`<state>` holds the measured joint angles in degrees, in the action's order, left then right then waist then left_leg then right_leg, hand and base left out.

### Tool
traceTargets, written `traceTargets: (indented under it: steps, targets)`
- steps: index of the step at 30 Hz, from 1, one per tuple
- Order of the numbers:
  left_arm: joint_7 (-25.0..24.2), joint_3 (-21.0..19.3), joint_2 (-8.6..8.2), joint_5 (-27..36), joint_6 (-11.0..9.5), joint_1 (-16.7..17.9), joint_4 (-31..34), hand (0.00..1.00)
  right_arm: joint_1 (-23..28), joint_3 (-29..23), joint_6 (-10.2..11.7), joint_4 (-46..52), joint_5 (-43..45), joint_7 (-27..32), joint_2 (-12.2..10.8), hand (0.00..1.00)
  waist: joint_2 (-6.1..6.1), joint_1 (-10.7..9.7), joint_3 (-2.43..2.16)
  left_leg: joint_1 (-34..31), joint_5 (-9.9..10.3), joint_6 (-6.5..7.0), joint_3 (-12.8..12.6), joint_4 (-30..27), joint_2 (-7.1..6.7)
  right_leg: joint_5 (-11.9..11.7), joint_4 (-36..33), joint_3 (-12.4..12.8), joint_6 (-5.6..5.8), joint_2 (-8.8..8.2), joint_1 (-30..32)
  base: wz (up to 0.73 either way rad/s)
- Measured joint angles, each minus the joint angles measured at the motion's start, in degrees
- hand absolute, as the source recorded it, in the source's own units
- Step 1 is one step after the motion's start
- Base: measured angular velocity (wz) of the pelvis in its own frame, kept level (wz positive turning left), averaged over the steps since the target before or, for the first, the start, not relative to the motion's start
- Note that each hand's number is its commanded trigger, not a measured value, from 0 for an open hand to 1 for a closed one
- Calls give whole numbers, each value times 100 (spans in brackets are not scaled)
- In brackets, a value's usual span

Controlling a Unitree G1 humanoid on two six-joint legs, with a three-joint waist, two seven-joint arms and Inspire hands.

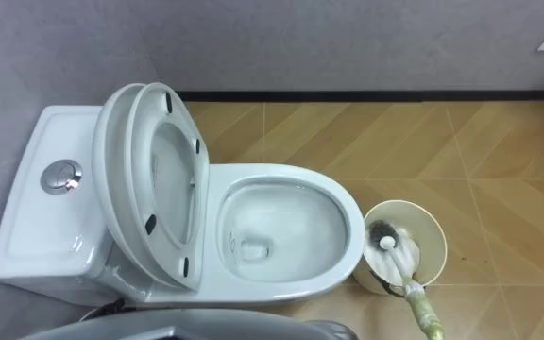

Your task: Brush toilet

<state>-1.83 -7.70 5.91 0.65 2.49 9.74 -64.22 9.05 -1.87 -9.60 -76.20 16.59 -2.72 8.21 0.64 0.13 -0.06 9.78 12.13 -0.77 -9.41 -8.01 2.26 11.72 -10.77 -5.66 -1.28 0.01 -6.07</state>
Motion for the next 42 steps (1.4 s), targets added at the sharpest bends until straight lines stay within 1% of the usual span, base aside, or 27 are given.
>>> traceTargets:
  steps: [4,6,14,19,21,22,24,26,27,28,30,32,33,37,40,42]
  targets:
    - [-1,-3,0,0,1,0,0,0,-12,-1,-28,-1,84,-1,-6,0,6,1,-2,0,0,0,0,0,0,0,1,3,0,-1,0,0]
    - [0,-2,-2,0,1,-2,2,0,-36,-5,-32,6,128,-4,-6,0,-13,3,10,-1,0,0,4,-2,0,0,-1,12,-1,-1,4,0]
    - [7,11,3,0,3,-21,7,0,-116,-7,-28,80,113,13,-11,0,-13,1,13,-24,0,0,0,-27,1,0,-1,5,0,-36,11,0]
    - [14,13,2,0,3,-9,9,0,-120,-102,57,305,106,263,-11,0,-27,3,14,-27,1,-1,0,-27,-1,0,8,7,0,-3,13,0]
    - [34,27,2,0,3,-10,18,0,-94,-168,154,472,85,464,-11,0,-41,4,13,-39,2,-1,-1,-27,-1,0,13,5,0,-1,20,0]
    - [43,28,2,0,3,-14,20,0,-87,-176,161,532,67,508,-11,0,-45,2,12,-49,2,-1,-1,-27,0,0,13,5,0,-1,26,0]
    - [109,46,-1,-2,0,-15,20,0,-87,-179,269,677,-58,728,-12,0,-71,7,5,-64,2,-1,-4,-27,0,-1,13,9,-1,1,48,0]
    - [152,110,0,-2,-3,-61,20,0,-106,-182,288,868,-127,924,-11,0,-83,13,-3,-88,2,-1,4,-28,0,-2,8,17,-1,1,72,0]
    - [165,121,0,-6,-4,-73,20,0,-112,-183,369,1013,-215,1063,-12,0,-99,18,-13,-119,2,-1,8,-35,0,-6,6,14,-2,2,107,0]
    - [167,122,0,-7,-11,-80,20,0,-127,-182,434,1064,-311,1134,-12,0,-98,24,-13,-124,1,-1,8,-40,2,-14,11,14,-4,5,113,0]
    - [171,122,1,-7,-34,-82,17,0,-182,-183,712,1199,-594,1392,-15,0,-104,27,-18,-132,1,-1,7,-53,3,-18,21,14,-6,4,115,0]
    - [175,123,6,-7,-60,-76,17,0,-269,-183,858,1197,-745,1551,-15,0,-106,34,-17,-135,1,-1,14,-53,3,-18,27,14,-6,4,115,0]
    - [184,123,13,-6,-97,-57,16,0,-327,-183,919,1197,-813,1642,-15,0,-98,32,-19,-140,1,-1,18,-53,3,-18,35,9,-6,3,115,0]
    - [266,117,33,-3,-252,-2,17,0,-460,-185,1029,1200,-872,1878,-11,0,-47,48,-19,-199,1,-1,24,-77,2,-18,24,-1,-6,-1,156,0]
    - [283,131,111,-5,-323,8,17,0,-541,-184,1155,1251,-977,2081,12,0,-12,34,-17,-315,1,-1,35,-100,3,-39,7,-42,-11,-1,235,5]
    - [377,209,220,-7,-362,24,14,0,-551,-185,1212,1309,-1083,2223,39,0,13,47,-6,-352,1,-1,39,-123,2,-42,17,-79,-11,-6,245,5]
